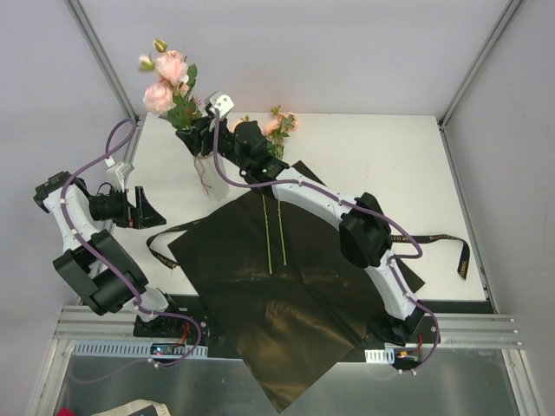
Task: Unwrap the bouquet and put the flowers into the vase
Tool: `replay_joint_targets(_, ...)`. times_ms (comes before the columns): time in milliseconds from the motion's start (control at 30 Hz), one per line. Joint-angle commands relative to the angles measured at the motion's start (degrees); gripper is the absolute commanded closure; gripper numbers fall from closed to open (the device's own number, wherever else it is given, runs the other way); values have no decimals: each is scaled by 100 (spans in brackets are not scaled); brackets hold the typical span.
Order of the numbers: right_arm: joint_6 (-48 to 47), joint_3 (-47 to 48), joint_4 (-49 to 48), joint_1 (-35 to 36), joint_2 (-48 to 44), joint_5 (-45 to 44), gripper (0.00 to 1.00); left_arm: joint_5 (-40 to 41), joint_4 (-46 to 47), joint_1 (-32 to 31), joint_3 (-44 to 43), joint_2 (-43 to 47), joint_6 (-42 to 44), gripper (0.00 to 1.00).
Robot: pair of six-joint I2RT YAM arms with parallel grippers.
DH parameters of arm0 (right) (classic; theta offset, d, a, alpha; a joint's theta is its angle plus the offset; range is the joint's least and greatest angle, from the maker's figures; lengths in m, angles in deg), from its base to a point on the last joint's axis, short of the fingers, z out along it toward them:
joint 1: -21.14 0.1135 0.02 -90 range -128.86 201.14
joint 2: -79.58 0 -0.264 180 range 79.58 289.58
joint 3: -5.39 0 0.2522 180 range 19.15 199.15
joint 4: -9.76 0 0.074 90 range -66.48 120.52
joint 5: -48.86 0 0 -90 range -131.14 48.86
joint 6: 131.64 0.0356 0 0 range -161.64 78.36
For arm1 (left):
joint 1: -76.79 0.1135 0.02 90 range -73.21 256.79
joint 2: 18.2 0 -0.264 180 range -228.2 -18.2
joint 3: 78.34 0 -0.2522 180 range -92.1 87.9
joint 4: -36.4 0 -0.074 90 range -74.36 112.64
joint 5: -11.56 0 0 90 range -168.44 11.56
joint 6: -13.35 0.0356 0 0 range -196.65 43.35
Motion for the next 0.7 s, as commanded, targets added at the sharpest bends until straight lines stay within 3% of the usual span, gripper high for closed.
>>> replay_joint_targets(0,65,213,754,32,-466,408,42,-164,-193,86,-87,108,236,1)
replay_joint_targets(67,-5,90,1052,6,-642,434,38,-155,-193,95,-78,117,245,1)
replay_joint_targets(133,-58,-322,1176,-21,-1019,408,26,-164,-201,130,-78,117,236,1)
replay_joint_targets(233,109,-1113,1343,-144,-1626,259,1,-173,-237,157,-87,100,254,1)
replay_joint_targets(367,65,-2036,2174,-345,-2329,-389,3,-173,-280,200,-104,100,280,1)
replay_joint_targets(567,776,-2275,4056,-688,-2524,-1516,3,-164,-298,227,-104,144,289,1)
replay_joint_targets(667,768,-2686,4069,-960,-2462,-1300,1,-190,-298,236,-104,161,254,1)
